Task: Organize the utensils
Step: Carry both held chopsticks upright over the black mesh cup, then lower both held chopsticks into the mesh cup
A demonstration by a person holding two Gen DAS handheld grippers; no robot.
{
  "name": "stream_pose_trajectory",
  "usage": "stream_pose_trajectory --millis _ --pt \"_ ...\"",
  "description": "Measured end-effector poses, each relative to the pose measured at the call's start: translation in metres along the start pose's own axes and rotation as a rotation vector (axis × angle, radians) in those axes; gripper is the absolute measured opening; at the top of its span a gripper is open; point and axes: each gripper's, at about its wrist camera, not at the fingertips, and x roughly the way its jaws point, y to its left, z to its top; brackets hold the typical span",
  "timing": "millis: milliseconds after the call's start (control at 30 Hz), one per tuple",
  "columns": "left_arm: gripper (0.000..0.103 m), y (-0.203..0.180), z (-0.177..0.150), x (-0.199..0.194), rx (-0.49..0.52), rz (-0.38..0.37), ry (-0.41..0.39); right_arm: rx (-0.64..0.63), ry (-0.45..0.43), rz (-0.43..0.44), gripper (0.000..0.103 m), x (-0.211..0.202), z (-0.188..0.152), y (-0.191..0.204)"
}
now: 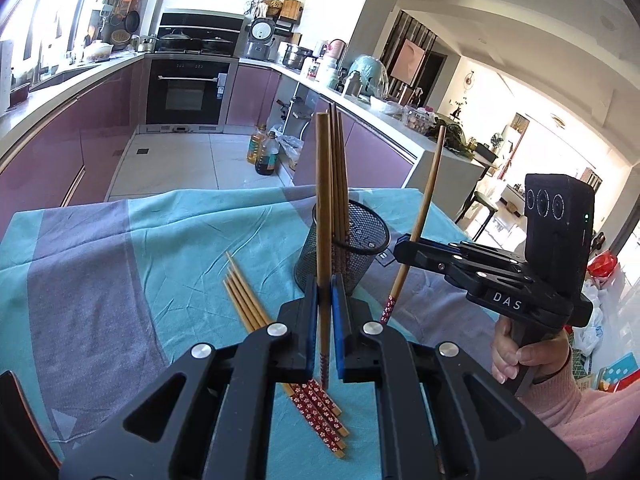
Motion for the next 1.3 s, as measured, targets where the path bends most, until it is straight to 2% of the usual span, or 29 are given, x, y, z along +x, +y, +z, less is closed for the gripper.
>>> stream_pose_trajectory --millis 600,1300 --pt "0.007 -0.006 0.032 0.017 0.022 -0.033 -0.033 -0.016 -0.063 -0.026 0.006 -0.013 0.022 -0.008" --pt "0.007 -0.028 0.074 0.012 0.093 -0.042 -0.123 -0.03 -0.13 -0.032 0.006 -0.018 0.053 -0.015"
